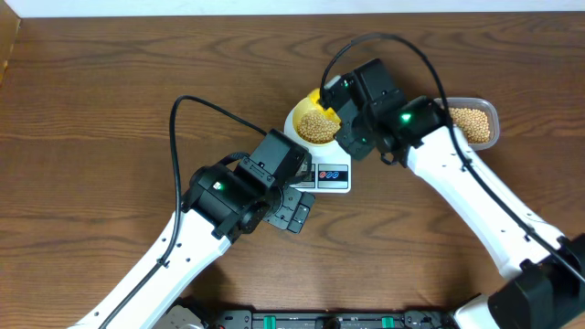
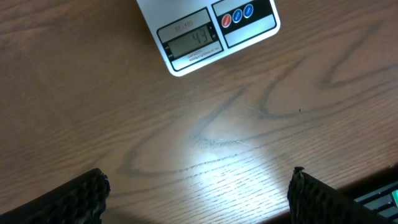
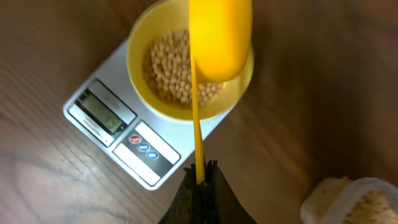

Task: Scoop item into bowl and weigh 50g on scale
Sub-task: 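Move the scoop right back to the soybean tub with the right gripper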

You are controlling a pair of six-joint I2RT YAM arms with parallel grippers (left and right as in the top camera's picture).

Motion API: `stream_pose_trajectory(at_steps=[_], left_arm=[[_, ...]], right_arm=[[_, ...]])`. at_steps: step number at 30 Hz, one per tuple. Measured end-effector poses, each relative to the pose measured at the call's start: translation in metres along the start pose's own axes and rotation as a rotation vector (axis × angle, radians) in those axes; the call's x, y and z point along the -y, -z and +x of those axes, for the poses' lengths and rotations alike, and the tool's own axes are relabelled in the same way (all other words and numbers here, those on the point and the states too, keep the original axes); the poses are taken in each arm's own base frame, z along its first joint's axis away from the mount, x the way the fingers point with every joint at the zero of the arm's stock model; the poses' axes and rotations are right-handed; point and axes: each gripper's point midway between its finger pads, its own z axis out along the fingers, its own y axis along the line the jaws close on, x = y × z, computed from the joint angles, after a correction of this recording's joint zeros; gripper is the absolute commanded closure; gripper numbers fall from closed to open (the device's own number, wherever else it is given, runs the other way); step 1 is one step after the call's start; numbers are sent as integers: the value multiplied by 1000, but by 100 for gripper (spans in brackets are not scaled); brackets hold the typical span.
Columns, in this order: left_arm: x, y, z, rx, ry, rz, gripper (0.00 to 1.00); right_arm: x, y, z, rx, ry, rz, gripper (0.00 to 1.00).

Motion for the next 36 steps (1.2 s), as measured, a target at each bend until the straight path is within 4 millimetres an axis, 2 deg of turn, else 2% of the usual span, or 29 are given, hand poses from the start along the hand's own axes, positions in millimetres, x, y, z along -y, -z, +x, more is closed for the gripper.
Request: stream_pose_trajectory(at_steps=[4,6,8,10,14,18,22,26,36], left_arm=[[0,0,0,0,0,0,6],[0,0,0,0,0,0,6],[0,0,0,0,0,0,6],[0,0,0,0,0,0,6],[0,0,0,0,0,0,6],[0,0,0,0,0,0,5],[0,0,0,0,0,0,6],[0,0,0,0,0,0,6],[0,0,0,0,0,0,6]], right_arm=[[10,33,-11,20,-28,14,99],[25,49,-13,36,-67,36,99],[49,63,-8,42,-133,70,99],[83,75,5,41,-224,118,99],[156,94,51,13,-432,228,99],[209,111,98,-11,-594,322,99],[234,123,125,-19,-677,374,99],[245,129,140,-26,-720,401,99],[252,133,148,5,-890,429,99]])
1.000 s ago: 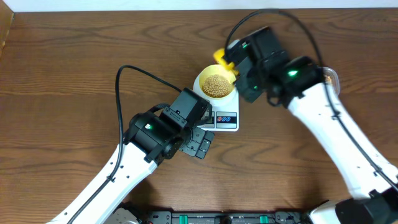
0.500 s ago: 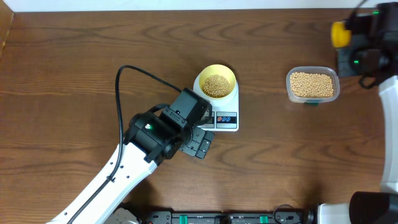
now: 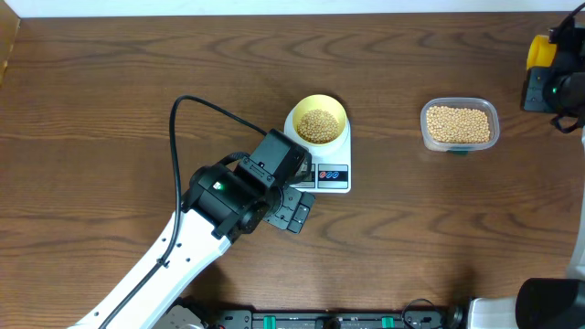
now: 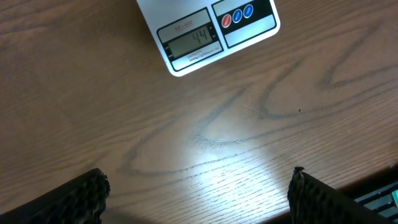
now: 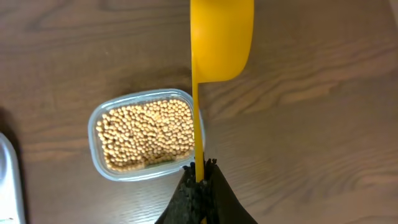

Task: Scoop item into bowl and weigh 50g on scale

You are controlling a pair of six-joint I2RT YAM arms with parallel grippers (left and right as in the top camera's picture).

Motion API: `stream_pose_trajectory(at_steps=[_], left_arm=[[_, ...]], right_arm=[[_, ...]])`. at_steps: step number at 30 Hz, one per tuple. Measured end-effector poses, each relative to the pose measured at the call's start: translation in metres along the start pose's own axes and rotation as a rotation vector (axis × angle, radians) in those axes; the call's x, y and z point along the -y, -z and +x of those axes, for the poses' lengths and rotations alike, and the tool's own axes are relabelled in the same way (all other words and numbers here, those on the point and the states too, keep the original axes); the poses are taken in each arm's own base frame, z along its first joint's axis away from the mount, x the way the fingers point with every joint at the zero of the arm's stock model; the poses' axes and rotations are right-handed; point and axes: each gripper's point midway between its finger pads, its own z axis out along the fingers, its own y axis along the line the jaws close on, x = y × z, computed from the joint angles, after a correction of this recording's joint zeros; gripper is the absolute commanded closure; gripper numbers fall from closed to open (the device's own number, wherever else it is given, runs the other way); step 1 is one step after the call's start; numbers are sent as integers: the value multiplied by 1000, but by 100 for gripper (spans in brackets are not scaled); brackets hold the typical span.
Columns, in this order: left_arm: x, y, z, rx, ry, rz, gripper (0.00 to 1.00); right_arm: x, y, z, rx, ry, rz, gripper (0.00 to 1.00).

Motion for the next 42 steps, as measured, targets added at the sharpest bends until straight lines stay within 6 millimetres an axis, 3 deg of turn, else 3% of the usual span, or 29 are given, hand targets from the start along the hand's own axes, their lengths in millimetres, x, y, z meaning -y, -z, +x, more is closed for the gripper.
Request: stream_pose_trajectory(at_steps=[10,16,29,38,42], left_arm=[[0,0,0,0,0,0,6],[0,0,0,0,0,0,6],[0,0,0,0,0,0,6],[0,0,0,0,0,0,6],[0,0,0,0,0,0,6]], right_arm=[[-9,1,17,-74,-274,-18,99],[-25,2,22,-98,-316,-37,99],[-58,7,56,-213,-142,-3,99],[-45,-16,99,-338,-63,87,99],[-42,-21,107,-359,-48,101,99]])
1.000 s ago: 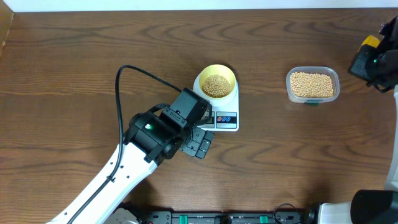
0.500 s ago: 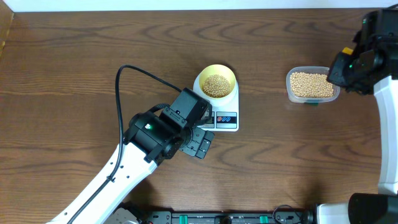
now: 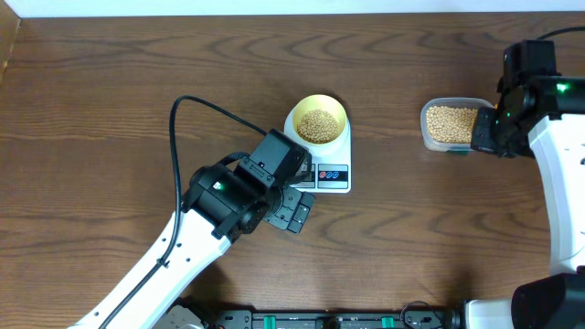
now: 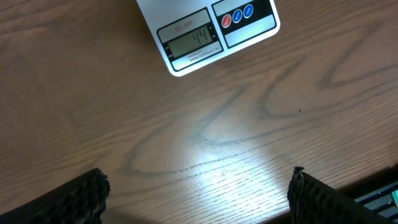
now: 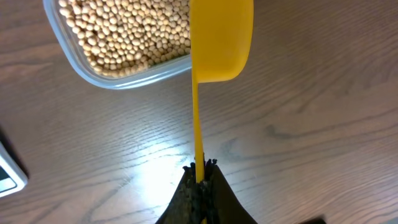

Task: Scoop item into bowl and weigh 50g on scale

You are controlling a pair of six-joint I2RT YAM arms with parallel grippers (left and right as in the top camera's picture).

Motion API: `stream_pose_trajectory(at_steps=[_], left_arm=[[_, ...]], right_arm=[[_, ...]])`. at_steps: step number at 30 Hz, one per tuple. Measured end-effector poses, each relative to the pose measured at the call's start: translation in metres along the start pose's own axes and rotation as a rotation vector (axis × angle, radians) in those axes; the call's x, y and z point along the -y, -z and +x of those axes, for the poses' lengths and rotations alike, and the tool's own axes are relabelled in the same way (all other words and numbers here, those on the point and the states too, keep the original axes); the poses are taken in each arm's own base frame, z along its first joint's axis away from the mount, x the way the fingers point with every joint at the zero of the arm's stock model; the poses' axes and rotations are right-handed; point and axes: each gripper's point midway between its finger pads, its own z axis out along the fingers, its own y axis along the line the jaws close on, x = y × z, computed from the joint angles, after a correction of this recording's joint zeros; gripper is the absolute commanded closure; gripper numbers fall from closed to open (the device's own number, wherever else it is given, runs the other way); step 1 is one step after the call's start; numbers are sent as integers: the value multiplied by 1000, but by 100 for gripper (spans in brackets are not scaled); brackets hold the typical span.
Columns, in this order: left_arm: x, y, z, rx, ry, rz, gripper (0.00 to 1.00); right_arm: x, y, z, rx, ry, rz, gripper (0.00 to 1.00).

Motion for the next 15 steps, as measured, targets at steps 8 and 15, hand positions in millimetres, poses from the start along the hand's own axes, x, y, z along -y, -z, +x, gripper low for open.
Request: stream_pose_trajectory(at_steps=[8,15], left_arm=[[0,0,0,0,0,0,6],[0,0,0,0,0,0,6]], right_arm=[[-3,-10,-9,40,23,-7,99],[-5,-24,-3,26,37,-6,99]])
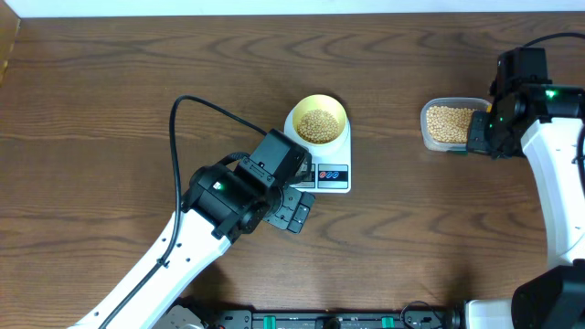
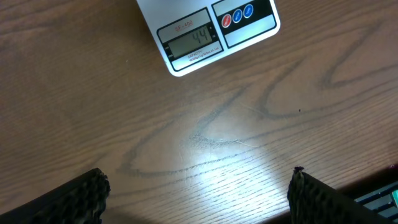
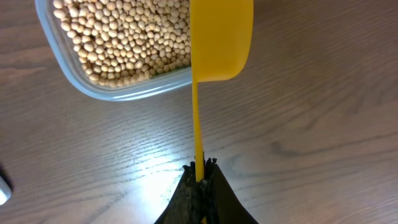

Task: Scoop item into bowl and weigh 50g on scale

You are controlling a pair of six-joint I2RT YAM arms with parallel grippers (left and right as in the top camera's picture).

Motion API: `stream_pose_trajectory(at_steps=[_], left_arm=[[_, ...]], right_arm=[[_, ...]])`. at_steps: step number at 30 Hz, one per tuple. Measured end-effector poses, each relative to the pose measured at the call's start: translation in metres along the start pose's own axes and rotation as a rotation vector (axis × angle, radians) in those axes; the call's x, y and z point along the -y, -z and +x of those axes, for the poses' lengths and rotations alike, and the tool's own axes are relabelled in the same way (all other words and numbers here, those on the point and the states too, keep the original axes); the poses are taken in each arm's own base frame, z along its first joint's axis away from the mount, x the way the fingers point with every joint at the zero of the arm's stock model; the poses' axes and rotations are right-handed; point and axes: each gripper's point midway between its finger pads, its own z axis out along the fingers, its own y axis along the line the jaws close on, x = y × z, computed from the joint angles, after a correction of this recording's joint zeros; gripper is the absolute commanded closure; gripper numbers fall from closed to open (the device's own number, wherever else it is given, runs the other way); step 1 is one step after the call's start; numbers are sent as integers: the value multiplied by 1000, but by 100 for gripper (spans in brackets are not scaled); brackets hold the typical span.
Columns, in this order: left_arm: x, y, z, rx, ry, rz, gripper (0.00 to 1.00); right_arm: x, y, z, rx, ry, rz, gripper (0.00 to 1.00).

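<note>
A yellow bowl (image 1: 317, 122) holding beans sits on the white scale (image 1: 331, 176); the scale's display (image 2: 190, 43) reads 44 in the left wrist view. My right gripper (image 3: 199, 168) is shut on the handle of a yellow scoop (image 3: 221, 38), whose cup hangs over the right edge of the clear tub of beans (image 3: 121, 43). Overhead, that gripper (image 1: 483, 135) is at the tub (image 1: 448, 124). My left gripper (image 2: 198, 190) stands open just in front of the scale, nothing between its fingers.
A black cable (image 1: 201, 110) loops from the left arm over the table behind it. The table's far edge runs along the top of the overhead view. Bare wood lies between the scale and the tub.
My right gripper with the scoop has shifted slightly toward the tub, so the tub sits lower in the wrist view. The left arm and the 44 reading are unchanged.
The scoop was over the yellow bowl on the scale, which read 43. Then the right arm was far right beyond the tub and the scale read 44. Then the scoop came to the tub's edge, where it hangs now.
</note>
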Motion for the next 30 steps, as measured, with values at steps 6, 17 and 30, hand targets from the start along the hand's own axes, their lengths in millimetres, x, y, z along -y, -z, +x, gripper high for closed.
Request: stream_pose_trajectory(at_steps=[6,17,30], left_arm=[[0,0,0,0,0,0,6],[0,0,0,0,0,0,6],[0,0,0,0,0,0,6]], right_arm=[[-3,-13,1,7,0,-5,99],[-6,-30,-3,41,-6,-12,99],[-7,-47,7,27,-1,-10,99]])
